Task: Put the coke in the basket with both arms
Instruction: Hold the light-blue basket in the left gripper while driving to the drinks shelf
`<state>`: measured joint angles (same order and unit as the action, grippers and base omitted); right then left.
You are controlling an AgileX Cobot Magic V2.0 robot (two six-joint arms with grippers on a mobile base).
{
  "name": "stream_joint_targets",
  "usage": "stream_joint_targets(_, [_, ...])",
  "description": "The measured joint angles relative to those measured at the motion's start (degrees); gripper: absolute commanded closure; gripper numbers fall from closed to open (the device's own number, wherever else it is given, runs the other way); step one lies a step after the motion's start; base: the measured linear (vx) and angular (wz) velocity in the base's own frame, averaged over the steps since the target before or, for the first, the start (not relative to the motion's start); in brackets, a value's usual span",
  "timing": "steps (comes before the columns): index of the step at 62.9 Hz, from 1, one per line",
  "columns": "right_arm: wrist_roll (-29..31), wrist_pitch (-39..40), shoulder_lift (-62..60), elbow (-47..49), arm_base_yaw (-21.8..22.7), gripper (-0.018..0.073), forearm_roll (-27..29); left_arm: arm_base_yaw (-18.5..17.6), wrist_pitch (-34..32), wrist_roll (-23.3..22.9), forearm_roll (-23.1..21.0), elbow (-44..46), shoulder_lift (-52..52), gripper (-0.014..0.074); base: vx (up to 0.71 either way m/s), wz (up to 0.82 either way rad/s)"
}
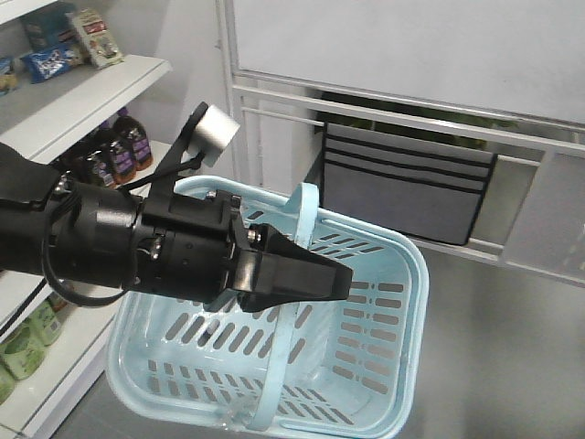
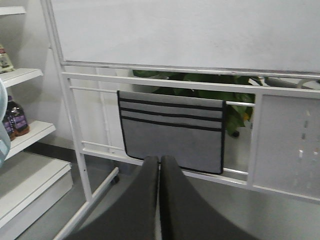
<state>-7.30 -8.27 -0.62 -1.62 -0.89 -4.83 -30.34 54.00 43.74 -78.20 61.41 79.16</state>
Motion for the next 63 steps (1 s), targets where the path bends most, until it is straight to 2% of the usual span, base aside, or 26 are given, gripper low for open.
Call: stream_joint_targets(63, [0.0,0.0,0.0,0.0,0.0,0.0564,0.0,0.0,0.0,0.0,0.0,0.0,0.0,0.0603,0.11,0.42])
